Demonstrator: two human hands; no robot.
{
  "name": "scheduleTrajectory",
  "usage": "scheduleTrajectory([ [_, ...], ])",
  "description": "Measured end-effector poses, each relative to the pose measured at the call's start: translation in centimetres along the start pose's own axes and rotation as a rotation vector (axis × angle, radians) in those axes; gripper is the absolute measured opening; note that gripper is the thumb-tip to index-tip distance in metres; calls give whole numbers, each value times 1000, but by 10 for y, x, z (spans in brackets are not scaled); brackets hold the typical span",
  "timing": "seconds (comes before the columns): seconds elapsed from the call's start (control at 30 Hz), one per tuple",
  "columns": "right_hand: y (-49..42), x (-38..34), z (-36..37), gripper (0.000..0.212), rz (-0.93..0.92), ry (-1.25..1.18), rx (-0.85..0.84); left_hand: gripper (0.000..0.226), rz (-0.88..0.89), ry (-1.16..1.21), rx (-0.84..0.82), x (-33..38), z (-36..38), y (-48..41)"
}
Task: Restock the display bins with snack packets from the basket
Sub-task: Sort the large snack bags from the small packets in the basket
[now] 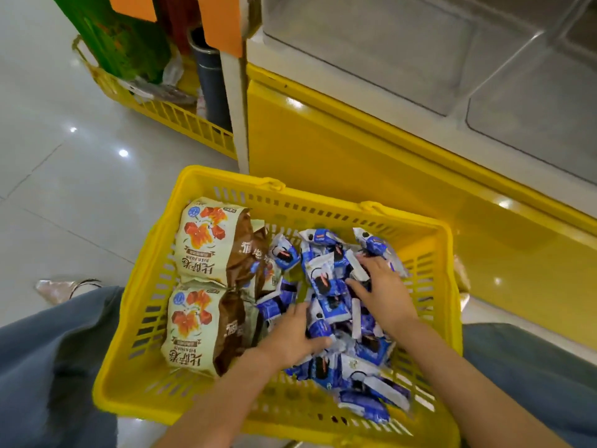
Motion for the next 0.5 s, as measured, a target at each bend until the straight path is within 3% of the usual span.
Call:
scheduleTrajectory([
  [0.1,0,0,-3,46,-38,-105,-77,105,-54,61,4,4,10,-8],
  [0.27,17,11,-3,37,20,-355,-105,68,-41,199,105,6,7,-9],
  [0.33,27,16,-3,29,42,-452,-129,66,-37,283,96,6,0,-3],
  [0.5,43,6,7,18,159,-678,-386,53,-70,703,109,19,-23,21],
])
Point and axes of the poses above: each hand's wrist, its own y-axis away from the middle knuckle, its own z-axis out of the palm, x = y × z, the point moved 4 cm from there along -y, towards the middle knuckle, and after that the axes turned 7 degrees about z, right-handed, at the moved point
